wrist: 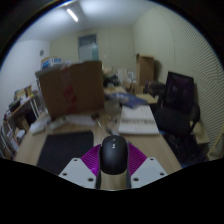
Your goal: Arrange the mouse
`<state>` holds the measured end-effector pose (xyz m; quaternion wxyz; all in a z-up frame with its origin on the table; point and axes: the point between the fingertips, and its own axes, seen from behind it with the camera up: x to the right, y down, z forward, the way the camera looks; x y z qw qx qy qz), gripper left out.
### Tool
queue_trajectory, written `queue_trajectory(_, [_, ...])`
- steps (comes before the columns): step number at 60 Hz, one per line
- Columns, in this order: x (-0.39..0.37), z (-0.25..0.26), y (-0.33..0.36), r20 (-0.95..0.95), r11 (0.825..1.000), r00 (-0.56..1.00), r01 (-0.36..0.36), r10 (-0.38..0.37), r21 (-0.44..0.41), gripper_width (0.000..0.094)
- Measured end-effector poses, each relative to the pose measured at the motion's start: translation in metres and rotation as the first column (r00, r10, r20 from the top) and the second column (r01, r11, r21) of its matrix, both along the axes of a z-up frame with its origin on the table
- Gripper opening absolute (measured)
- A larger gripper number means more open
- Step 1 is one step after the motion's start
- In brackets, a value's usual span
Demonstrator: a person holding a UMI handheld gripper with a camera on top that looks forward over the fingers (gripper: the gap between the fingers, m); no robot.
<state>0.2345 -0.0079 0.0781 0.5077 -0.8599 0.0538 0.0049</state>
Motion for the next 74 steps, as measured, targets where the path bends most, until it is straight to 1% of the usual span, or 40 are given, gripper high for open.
queue_trajectory(3, [-0.021, 0.039, 0.018, 0.007, 0.997, 1.000, -0.001, 0.001, 0.074, 0.0338])
queue_trajectory(7, [-0.060, 0.068, 0.042, 0.008, 0.989, 0.999, -0.034, 0.033, 0.145, 0.0335])
queue_trajectory(10, [-0.093, 0.073, 0.059, -0.005, 0.984, 0.998, -0.062, 0.064, 0.170, 0.0334])
queue_trajectory(13, [-0.127, 0.069, 0.070, 0.000, 0.981, 0.995, -0.098, 0.099, 0.167, 0.0334])
queue_trajectory(18, [-0.166, 0.032, 0.078, 0.039, 0.981, 0.988, -0.154, 0.150, 0.118, 0.0334])
queue_trajectory(24, [-0.191, -0.028, 0.075, 0.013, 0.985, 0.985, -0.173, 0.173, 0.013, 0.0335])
queue_trajectory(30, [-0.198, -0.066, 0.068, 0.061, 0.977, 0.976, -0.205, 0.209, -0.066, 0.0335])
queue_trajectory(34, [-0.197, -0.082, 0.063, 0.064, 0.973, 0.976, -0.202, 0.210, -0.114, 0.0342])
queue_trajectory(36, [-0.197, -0.081, 0.065, 0.074, 0.973, 0.974, -0.208, 0.216, -0.098, 0.0356])
queue_trajectory(37, [-0.197, -0.083, 0.062, 0.080, 0.971, 0.972, -0.212, 0.222, -0.112, 0.0365])
queue_trajectory(42, [-0.198, -0.084, 0.063, 0.094, 0.966, 0.966, -0.229, 0.241, -0.122, 0.0417])
queue_trajectory(43, [-0.198, -0.084, 0.063, 0.092, 0.965, 0.966, -0.230, 0.242, -0.122, 0.0449])
queue_trajectory(46, [-0.198, -0.084, 0.063, 0.078, 0.965, 0.968, -0.229, 0.240, -0.127, 0.0485])
queue_trajectory(49, [-0.196, -0.085, 0.061, 0.057, 0.963, 0.971, -0.220, 0.231, -0.157, 0.0541])
queue_trajectory(50, [-0.196, -0.085, 0.059, 0.045, 0.961, 0.973, -0.216, 0.227, -0.172, 0.0573])
queue_trajectory(52, [-0.194, -0.084, 0.054, 0.020, 0.956, 0.975, -0.211, 0.220, -0.204, 0.0702])
queue_trajectory(55, [-0.191, -0.078, 0.048, -0.008, 0.955, 0.981, -0.189, 0.192, -0.229, 0.0899])
queue_trajectory(56, [-0.189, -0.075, 0.045, -0.014, 0.956, 0.982, -0.184, 0.186, -0.230, 0.0859])
queue_trajectory(58, [-0.187, -0.067, 0.039, -0.022, 0.956, 0.984, -0.179, 0.179, -0.234, 0.0831])
queue_trajectory(65, [-0.170, -0.031, 0.003, -0.032, 0.962, 0.988, -0.153, 0.150, -0.228, 0.0838])
queue_trajectory(70, [-0.158, -0.007, -0.034, -0.048, 0.963, 0.990, -0.138, 0.131, -0.232, 0.0830])
queue_trajectory(74, [-0.139, 0.011, -0.067, -0.040, 0.968, 0.993, -0.113, 0.107, -0.223, 0.0833])
